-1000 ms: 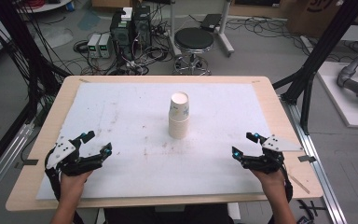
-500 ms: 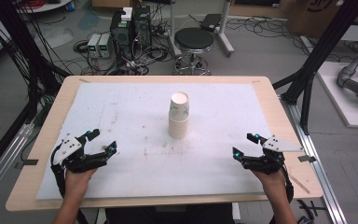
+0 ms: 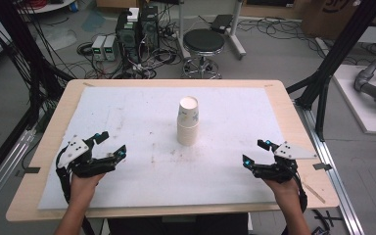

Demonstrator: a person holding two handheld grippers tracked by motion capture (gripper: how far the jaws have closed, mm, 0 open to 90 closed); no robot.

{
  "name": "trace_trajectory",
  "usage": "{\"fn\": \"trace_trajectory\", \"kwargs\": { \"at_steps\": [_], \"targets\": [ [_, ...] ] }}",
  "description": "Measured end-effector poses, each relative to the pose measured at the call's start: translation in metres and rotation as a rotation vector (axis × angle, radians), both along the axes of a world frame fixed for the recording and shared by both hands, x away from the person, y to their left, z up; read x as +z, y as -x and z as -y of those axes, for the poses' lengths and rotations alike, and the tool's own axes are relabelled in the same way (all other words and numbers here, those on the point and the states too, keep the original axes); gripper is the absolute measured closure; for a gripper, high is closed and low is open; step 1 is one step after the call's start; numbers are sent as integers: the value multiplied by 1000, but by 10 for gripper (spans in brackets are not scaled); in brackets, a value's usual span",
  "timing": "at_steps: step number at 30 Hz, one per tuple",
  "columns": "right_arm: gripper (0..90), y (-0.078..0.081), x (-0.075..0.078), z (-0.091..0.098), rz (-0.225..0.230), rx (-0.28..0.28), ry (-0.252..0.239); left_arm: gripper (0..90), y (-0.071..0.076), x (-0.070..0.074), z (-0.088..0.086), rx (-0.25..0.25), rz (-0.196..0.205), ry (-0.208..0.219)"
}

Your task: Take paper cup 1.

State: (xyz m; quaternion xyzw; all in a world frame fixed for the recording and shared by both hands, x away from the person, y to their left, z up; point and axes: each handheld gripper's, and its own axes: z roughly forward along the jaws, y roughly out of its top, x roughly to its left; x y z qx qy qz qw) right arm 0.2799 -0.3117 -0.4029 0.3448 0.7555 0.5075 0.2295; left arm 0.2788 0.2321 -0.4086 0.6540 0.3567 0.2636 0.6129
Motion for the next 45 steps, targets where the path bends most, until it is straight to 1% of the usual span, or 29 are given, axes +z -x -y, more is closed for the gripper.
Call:
{"fn": "trace_trajectory", "kwargs": {
  "at_steps": [5,6,7,9,11,13,15,16,17,18,20,21,22,24,27,29,32,34,35,36,39,41,45],
  "targets": [
    [191,0,0,-2,-3,11,4,163,-4,7,7,-18,5,-5],
    [191,-1,0,-3,2,14,9,162,-7,11,11,-29,6,-12],
    [191,0,0,-3,-6,12,6,163,-9,14,13,-36,8,-13],
    [191,0,1,-4,-4,14,8,163,-13,19,17,-51,9,-10],
    [191,0,1,-4,-5,14,4,163,-17,26,22,-66,9,-17],
    [191,0,2,-4,-3,18,4,163,-22,32,29,-82,13,-19],
    [191,-1,2,-4,-2,21,2,163,-27,38,36,-104,14,-31],
    [191,-1,2,-4,-2,21,2,163,-27,38,36,-104,14,-31],
    [191,-1,2,-5,-5,25,0,163,-33,46,46,-129,17,-47],
    [191,-1,2,-5,-8,25,0,163,-36,49,50,-139,17,-45],
    [191,-2,1,-5,-10,28,0,163,-43,54,59,-158,13,-55],
    [191,-2,1,-5,-6,30,1,163,-46,56,64,-167,10,-58],
    [191,-2,1,-5,-6,30,1,163,-46,56,64,-167,10,-58],
    [191,-2,1,-4,-8,29,-1,163,-56,62,78,-188,11,-75],
    [191,-2,1,-3,-8,27,-4,164,-65,65,89,-205,2,-73],
    [191,-2,1,-3,-9,28,-7,164,-71,67,97,-220,-11,-68],
    [191,-2,1,-2,-13,30,-8,164,-80,71,109,-236,-20,-85],
    [191,-2,1,-2,-10,31,-11,164,-86,73,116,-242,-27,-87],
    [191,-1,1,-2,-14,30,-12,164,-86,73,116,-242,-27,-87],
    [191,-1,1,-2,-14,29,-14,164,-91,75,122,-242,-29,-94],
    [191,-2,1,-1,-10,32,-16,164,-97,76,130,-245,-37,-105],
    [191,-2,1,-1,-11,31,-17,164,-101,77,134,-250,-42,-106],
    [191,-2,1,0,-10,31,-18,164,-109,79,142,-258,-52,-120]
  ]
}}
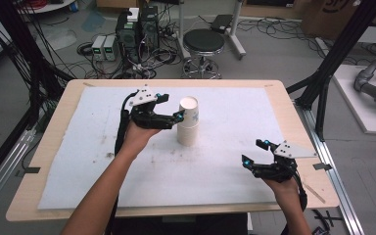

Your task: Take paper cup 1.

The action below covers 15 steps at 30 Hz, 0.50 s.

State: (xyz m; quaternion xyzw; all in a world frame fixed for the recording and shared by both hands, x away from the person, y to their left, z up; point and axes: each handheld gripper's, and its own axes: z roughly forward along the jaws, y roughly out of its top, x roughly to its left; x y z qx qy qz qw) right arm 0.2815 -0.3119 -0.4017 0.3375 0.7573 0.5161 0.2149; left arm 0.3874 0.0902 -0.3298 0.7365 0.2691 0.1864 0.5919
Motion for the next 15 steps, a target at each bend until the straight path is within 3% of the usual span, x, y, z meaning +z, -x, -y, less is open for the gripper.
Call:
{"fn": "trace_trajectory", "kwargs": {
  "at_steps": [15],
  "targets": [
    [191,1,1,1,-3,1,-12,166,-23,-11,33,-17,-40,-36]
  ]
}}
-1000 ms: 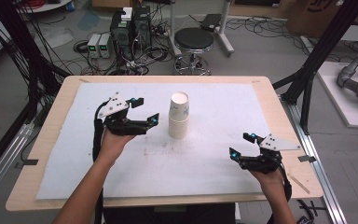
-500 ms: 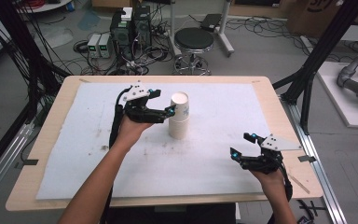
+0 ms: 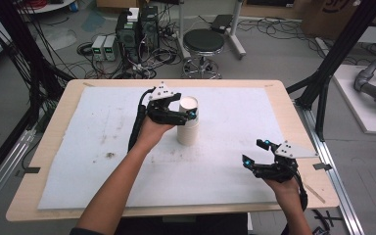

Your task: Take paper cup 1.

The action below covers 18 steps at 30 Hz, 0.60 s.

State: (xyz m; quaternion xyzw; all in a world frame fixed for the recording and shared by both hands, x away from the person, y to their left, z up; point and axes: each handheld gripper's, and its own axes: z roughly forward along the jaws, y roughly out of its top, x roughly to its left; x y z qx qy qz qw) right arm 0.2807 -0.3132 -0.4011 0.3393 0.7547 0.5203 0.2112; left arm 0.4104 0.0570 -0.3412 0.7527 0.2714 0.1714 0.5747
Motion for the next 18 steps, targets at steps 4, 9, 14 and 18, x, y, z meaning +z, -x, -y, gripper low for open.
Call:
{"fn": "trace_trajectory", "kwargs": {
  "at_steps": [4,9,14,18],
  "targets": [
    [191,0,-1,1,0,1,2,171,-3,-3,3,0,-7,-3],
    [191,0,-1,1,-3,2,0,243,-7,-7,6,-5,-6,-6],
    [191,0,-1,1,-6,-1,-1,287,-7,-8,6,-11,-2,-2],
    [191,0,-1,1,-1,0,3,332,-7,-7,6,-35,10,0]
  ]
}}
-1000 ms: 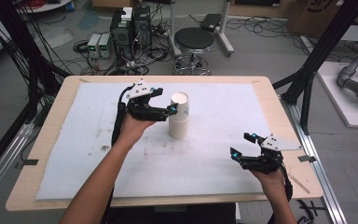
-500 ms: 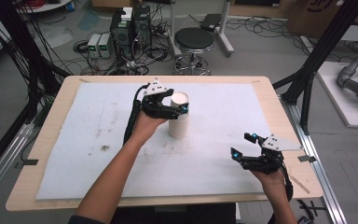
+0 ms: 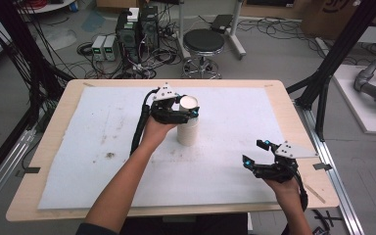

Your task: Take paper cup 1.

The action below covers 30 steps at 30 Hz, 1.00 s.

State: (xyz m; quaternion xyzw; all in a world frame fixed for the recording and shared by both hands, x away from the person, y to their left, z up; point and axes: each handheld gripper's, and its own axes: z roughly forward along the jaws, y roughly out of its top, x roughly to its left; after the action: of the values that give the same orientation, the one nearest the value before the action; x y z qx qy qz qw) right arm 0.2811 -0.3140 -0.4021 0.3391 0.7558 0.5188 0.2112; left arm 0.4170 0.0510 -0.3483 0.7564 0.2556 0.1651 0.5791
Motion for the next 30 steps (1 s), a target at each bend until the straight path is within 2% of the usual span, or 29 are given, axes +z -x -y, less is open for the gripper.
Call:
{"fn": "trace_trajectory", "kwargs": {
  "at_steps": [2,9,15,22,23,24,26,27,30],
  "targets": [
    [191,0,0,0,1,1,0,335,0,0,0,-4,5,-5],
    [191,0,0,-1,-5,1,-2,336,0,3,-2,-4,5,17],
    [191,0,0,-1,-8,2,-4,342,1,11,-4,-5,15,37],
    [191,0,0,-1,-1,2,-5,349,5,30,-7,-7,43,75],
    [191,0,0,-1,-5,2,-7,350,6,37,-9,-10,54,77],
    [191,0,0,-1,-5,2,-7,350,6,37,-9,-10,54,77],
    [191,1,0,-1,-6,2,-6,351,9,49,-13,-14,74,111],
    [191,1,0,-1,-6,3,-6,351,9,49,-13,-14,74,111],
    [191,1,0,-1,-5,2,-8,353,13,61,-16,-12,92,125]
  ]
}}
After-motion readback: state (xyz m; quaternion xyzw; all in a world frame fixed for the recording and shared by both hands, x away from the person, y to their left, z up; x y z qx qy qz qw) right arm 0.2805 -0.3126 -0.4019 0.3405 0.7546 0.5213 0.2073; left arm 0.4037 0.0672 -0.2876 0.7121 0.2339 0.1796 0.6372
